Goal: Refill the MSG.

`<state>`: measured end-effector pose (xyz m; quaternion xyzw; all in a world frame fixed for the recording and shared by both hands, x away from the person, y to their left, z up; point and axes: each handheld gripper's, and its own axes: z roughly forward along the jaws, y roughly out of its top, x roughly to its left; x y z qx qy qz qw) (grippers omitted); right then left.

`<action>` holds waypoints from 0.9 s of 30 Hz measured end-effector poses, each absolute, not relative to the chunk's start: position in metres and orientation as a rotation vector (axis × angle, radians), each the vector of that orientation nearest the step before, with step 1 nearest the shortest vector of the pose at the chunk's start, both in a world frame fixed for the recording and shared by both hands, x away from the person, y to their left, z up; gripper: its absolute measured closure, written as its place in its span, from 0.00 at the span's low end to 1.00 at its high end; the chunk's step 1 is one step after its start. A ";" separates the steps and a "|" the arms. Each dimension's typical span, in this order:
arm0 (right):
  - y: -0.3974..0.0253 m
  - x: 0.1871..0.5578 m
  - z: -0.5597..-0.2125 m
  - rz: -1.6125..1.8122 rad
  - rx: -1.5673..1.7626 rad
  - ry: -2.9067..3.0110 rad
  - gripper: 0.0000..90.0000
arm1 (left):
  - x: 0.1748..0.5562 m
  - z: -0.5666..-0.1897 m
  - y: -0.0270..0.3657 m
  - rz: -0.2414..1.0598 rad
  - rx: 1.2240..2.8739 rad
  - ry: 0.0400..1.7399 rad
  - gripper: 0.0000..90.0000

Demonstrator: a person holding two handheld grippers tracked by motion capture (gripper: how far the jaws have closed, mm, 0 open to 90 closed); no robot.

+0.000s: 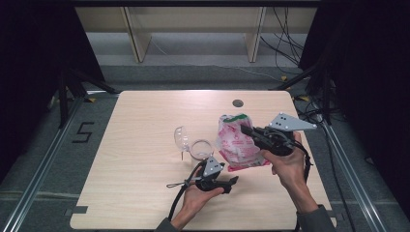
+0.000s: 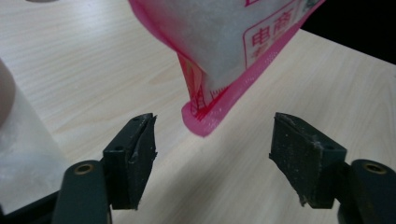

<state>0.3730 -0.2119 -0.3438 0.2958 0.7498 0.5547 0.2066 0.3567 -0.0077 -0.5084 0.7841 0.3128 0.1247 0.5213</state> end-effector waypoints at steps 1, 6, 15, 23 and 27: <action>-0.210 0.373 -0.342 1.539 0.833 2.086 1.00 | 0.356 -0.508 -0.010 0.318 1.870 0.723 0.44; -0.201 0.371 -0.340 1.528 0.831 2.108 1.00 | 0.360 -0.510 -0.021 0.399 1.857 0.710 0.58; -0.187 0.385 -0.332 1.481 0.797 2.110 1.00 | 0.364 -0.503 -0.020 0.384 1.801 0.769 0.79; -0.167 0.395 -0.326 1.411 0.787 2.158 1.00 | 0.365 -0.510 -0.018 0.334 1.695 0.788 0.80; -0.158 0.400 -0.325 1.411 0.788 2.169 1.00 | 0.363 -0.508 -0.020 0.363 1.688 0.797 0.81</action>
